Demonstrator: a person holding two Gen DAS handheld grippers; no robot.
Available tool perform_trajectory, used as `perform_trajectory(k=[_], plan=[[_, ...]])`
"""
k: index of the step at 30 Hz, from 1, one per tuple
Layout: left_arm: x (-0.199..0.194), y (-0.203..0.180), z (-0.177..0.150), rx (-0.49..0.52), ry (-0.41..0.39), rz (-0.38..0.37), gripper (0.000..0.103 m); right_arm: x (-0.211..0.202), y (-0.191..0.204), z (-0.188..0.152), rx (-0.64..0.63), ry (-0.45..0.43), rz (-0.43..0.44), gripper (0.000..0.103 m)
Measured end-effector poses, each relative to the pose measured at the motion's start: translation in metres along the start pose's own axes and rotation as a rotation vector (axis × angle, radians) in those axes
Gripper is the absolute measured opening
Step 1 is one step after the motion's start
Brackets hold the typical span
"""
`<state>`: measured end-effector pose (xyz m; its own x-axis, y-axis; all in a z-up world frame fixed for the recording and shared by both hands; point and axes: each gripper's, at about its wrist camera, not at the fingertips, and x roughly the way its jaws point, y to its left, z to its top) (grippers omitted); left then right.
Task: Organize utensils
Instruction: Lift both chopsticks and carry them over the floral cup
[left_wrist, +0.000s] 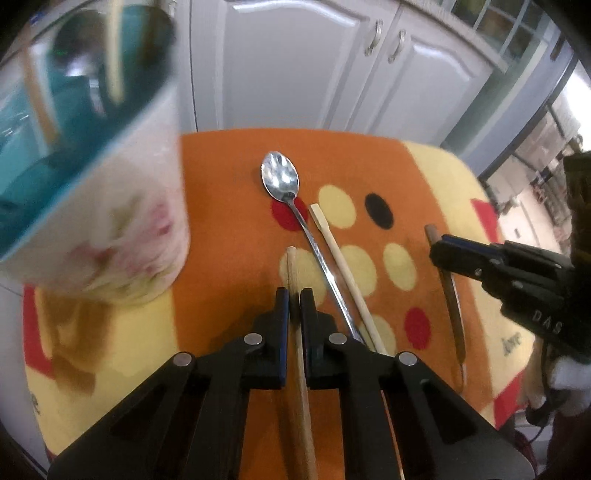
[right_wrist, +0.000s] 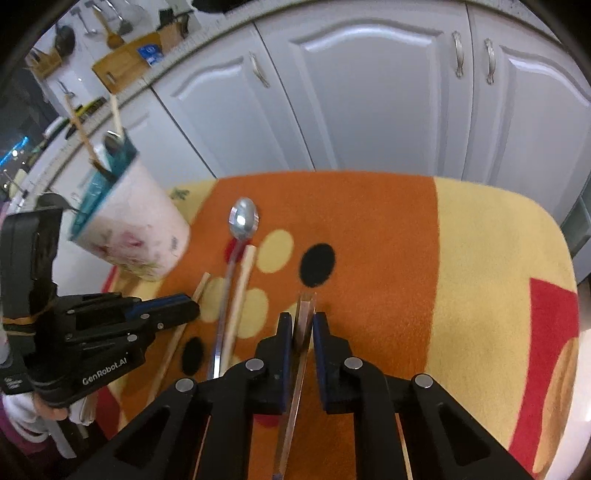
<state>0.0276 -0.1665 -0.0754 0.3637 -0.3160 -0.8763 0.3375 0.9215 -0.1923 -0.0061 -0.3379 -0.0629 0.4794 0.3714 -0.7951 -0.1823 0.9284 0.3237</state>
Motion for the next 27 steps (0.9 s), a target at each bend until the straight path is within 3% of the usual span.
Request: perform_trajectory(k=[8, 15, 27], plan=[[-0.067, 0.005, -0.004, -0.032, -0.127, -0.073, 0.004, -0.053, 0.016, -0.002, -0.018, -0.117, 0.099, 0.009], [-0.119, 0.004, -0.011, -0.008, -0.213, -0.109, 0.004, -0.094, 0.042, -0.015, -0.088, -0.186, 0.114, 0.01], [-0.176, 0.002, -0.01, 0.004, -0.317, -0.149, 0.004, -0.137, 0.071, -0.017, -0.171, -0.264, 0.13, 0.009]])
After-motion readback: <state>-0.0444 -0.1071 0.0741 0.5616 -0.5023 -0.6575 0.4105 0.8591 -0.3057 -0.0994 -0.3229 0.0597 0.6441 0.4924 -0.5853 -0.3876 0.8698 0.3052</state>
